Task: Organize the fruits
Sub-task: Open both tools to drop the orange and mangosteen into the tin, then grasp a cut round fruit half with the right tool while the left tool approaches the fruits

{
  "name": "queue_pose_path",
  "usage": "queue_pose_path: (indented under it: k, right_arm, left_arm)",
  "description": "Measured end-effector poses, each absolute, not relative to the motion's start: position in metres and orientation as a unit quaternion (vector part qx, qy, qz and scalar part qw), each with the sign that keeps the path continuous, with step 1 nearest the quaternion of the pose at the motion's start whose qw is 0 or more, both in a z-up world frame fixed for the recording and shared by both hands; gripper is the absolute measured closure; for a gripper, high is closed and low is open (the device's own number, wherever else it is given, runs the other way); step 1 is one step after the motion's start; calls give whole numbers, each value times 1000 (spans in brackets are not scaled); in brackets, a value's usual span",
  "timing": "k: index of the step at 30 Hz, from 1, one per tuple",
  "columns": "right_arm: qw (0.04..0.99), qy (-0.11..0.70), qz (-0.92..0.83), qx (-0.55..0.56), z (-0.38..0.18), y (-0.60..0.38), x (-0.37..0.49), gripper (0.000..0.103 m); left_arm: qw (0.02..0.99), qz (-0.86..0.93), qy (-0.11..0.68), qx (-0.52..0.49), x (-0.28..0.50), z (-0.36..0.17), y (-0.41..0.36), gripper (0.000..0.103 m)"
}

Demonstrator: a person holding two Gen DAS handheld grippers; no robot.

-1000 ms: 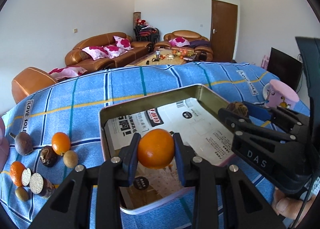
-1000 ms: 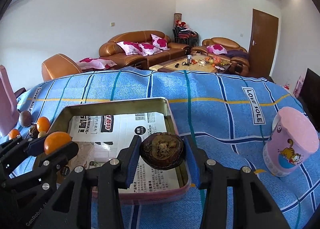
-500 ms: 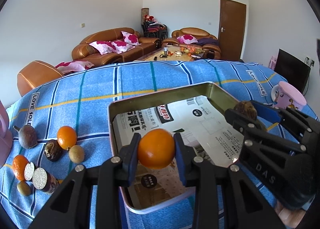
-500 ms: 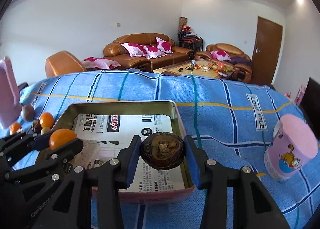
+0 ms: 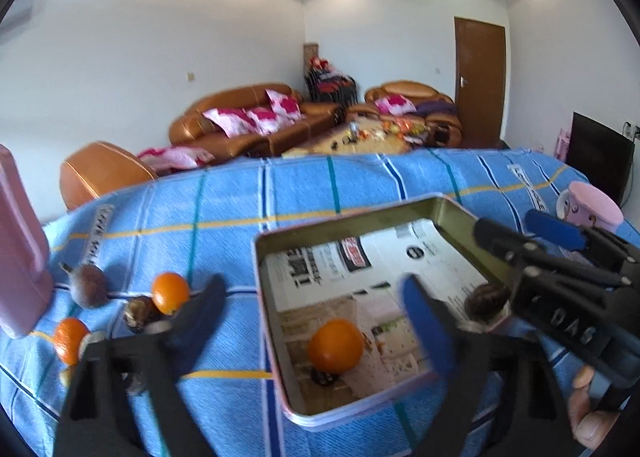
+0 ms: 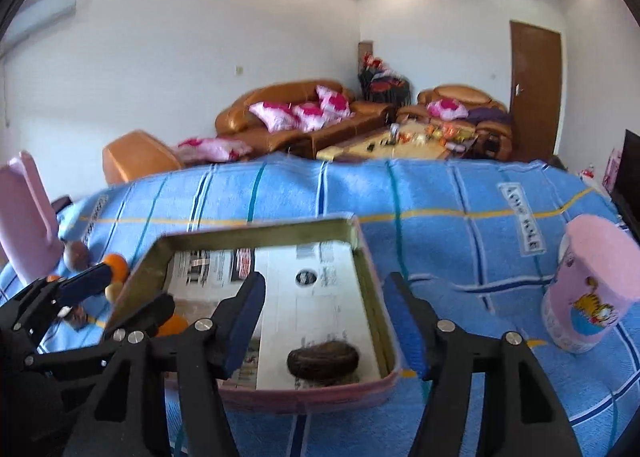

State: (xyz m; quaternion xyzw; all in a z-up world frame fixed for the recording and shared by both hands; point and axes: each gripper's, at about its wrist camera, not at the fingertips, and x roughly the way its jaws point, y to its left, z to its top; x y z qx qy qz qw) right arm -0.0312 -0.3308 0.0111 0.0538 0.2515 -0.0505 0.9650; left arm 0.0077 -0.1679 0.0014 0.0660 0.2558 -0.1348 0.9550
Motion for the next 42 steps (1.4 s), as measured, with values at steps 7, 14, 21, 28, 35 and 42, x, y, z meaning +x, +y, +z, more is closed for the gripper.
queue_pose_path:
  k: [7,14,21,28,35,42]
  right_arm:
    - [978,183,-90,50,24,-332,-48,37]
    - [984,135,-110,41,29,-329,-60,24]
    - [981,148,-126,8,27,-316,-55,24]
    - [973,191,-112,66,21,-313,-51,24]
    - [971,215,-73,71,16,-275,-50,24]
    - [969,239,-13,52,12,-221,-46,24]
  left_arm:
    - [965,-119,222,70,0,13,-160,0]
    - [968,-103,217,75,-7,11,-141,0]
    - [970,-73,215,82,-9,10,-112,0]
    - [967,-51,236,86,-2,4,-76,0]
    - [962,-39,258,76,7,-1,-40,0]
    - [959,-20,280,45,14,-4,4,0]
